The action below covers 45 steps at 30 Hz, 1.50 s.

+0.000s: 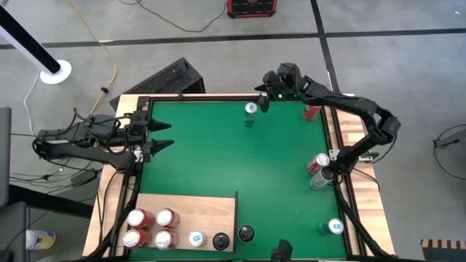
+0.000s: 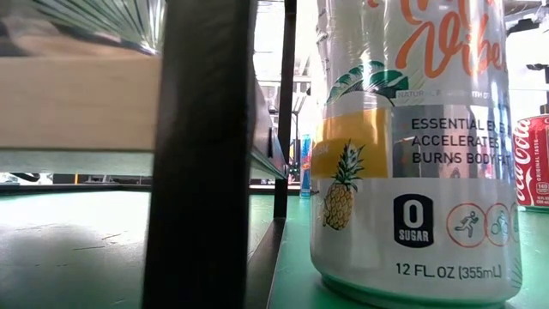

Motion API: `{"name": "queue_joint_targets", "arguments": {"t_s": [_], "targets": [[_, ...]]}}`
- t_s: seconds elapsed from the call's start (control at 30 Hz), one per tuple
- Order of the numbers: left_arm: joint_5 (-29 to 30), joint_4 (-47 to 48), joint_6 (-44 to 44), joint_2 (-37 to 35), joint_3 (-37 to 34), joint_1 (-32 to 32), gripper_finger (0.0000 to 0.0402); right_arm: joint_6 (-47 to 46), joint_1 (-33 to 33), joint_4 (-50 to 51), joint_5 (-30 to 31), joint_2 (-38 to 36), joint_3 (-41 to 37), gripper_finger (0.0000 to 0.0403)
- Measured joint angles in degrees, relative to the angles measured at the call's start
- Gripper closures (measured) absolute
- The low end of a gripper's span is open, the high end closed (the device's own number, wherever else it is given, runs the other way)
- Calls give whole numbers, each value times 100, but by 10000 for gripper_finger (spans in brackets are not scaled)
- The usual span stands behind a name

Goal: Place canned beverage on shelf
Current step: Put the top blue soda can on the shelf aligned with the other blue soda can

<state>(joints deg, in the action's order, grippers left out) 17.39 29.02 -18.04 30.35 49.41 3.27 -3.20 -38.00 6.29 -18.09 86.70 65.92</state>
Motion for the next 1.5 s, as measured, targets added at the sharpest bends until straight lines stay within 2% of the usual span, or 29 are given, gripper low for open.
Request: {"name": "queue_joint_targets", "arguments": {"t_s": [0.2,0.53,0.63,0.83,1.27,1.5], "targets": [[24,0,180,0,0,0,74,362,184,-189,93,21,-128,74],[22,4,429,1,0,1,74,348,168,-75,176,319,-148,72],[22,15,435,0,0,2,75,302,201,-307,327,450,-98,72],[20,45,427,0,0,1,74,308,205,-234,613,454,-113,71],[17,162,380,2,0,0,74,363,236,-242,645,452,-117,71],[17,151,378,2,0,0,74,123,258,-206,1197,452,-117,60]]}}
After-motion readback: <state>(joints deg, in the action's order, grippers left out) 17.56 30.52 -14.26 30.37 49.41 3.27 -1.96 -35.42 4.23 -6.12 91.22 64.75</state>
